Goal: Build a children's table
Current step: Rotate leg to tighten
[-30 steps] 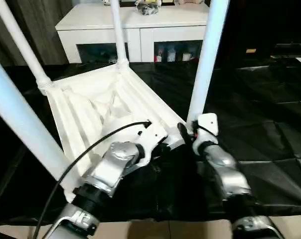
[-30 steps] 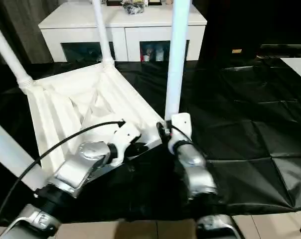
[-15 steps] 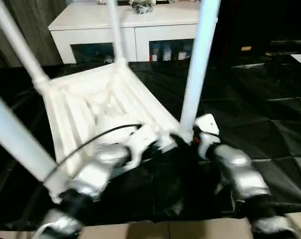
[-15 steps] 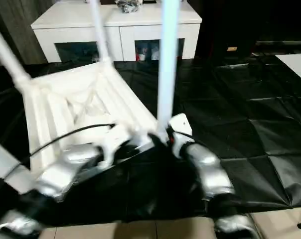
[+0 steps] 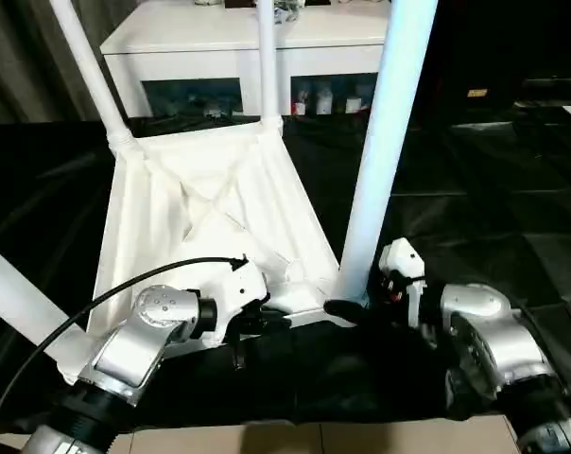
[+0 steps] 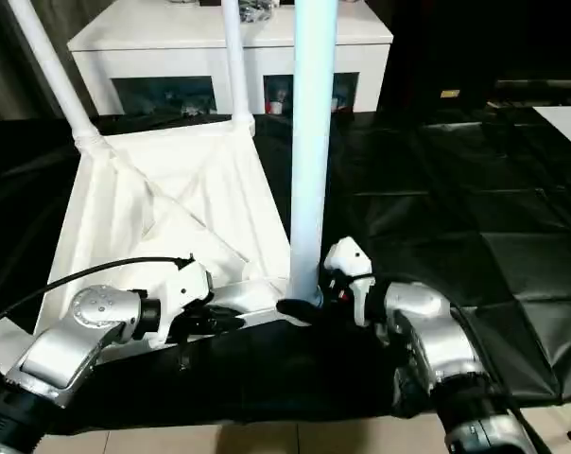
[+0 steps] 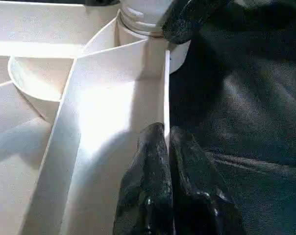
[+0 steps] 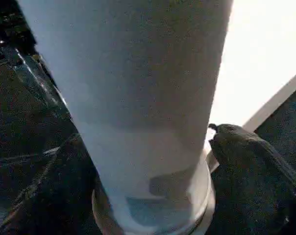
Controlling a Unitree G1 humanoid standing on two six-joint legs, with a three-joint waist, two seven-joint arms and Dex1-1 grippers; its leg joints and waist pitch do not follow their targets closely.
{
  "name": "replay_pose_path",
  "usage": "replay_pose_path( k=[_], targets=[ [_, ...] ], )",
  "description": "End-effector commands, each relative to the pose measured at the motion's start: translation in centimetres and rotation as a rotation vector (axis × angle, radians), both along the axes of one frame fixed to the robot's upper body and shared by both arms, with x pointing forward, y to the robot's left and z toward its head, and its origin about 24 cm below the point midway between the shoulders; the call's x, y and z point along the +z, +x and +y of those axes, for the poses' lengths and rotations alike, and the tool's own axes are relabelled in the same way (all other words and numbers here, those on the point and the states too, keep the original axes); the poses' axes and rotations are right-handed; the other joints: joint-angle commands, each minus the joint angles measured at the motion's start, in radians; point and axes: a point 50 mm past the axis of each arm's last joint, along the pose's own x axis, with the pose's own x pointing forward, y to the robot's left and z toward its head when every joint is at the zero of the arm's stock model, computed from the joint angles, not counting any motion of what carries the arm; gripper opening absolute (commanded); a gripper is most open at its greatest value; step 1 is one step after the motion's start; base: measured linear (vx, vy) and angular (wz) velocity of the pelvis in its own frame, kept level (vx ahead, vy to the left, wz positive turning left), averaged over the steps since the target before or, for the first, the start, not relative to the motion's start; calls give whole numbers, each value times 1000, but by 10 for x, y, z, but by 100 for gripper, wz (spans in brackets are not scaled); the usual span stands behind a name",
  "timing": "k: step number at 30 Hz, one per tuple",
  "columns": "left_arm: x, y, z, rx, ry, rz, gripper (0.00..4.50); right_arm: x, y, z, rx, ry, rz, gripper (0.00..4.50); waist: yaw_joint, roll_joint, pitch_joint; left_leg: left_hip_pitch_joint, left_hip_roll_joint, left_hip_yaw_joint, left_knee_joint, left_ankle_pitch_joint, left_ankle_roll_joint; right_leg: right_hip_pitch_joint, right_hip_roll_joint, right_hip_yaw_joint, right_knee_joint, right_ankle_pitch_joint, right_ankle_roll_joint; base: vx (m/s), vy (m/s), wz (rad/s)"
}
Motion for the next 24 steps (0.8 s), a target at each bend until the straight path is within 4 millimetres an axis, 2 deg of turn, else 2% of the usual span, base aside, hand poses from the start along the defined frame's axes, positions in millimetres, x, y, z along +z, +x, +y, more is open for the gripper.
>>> replay_pose_path(
  k=[1,2,4,6,10,16,21,24],
  targets=[
    [-16,-13,0,-33,11,101,0,1,1,3,32,-7,10,352,3,-16,-47,10,63,-27,-66,-121,109,36,-57,37,-54,-14,-289,0,0,0],
    [-16,-13,0,-33,11,101,0,1,1,3,32,-7,10,352,4,-16,-47,10,63,-27,-66,-116,112,36,-56,36,-53,-6,-290,0,0,0],
    [-16,-13,1,-28,12,102,0,-2,-1,4,54,-20,17,317,5,-17,-48,10,62,-27,-63,-109,119,36,-57,36,-52,5,-292,0,0,0],
    [-16,-13,1,-28,13,103,0,-3,-1,5,56,-23,19,317,5,-16,-47,11,63,-27,-64,-116,119,36,-57,36,-53,-5,-292,0,0,0],
    [-16,-13,1,-27,16,105,0,-4,-1,5,56,-25,17,275,4,-15,-47,12,63,-27,-66,-136,106,35,-55,35,-55,-28,-291,0,0,0],
    [-17,-10,0,-1,21,102,0,-5,5,7,-42,-7,-10,268,0,-15,-46,10,61,-28,-66,-144,98,37,-56,36,-56,-34,-291,0,0,0],
    [-18,-1,-4,76,25,86,0,-8,11,15,-244,56,-17,267,-12,-15,-38,13,61,-32,-77,-239,41,32,-56,39,-69,-181,-261,0,0,0],
    [-19,9,-12,143,42,51,0,-14,16,18,-420,21,-63,267,-23,-18,-35,15,59,-34,-81,-290,2,24,-57,42,-81,-284,-221,0,0,0]
  ],
)
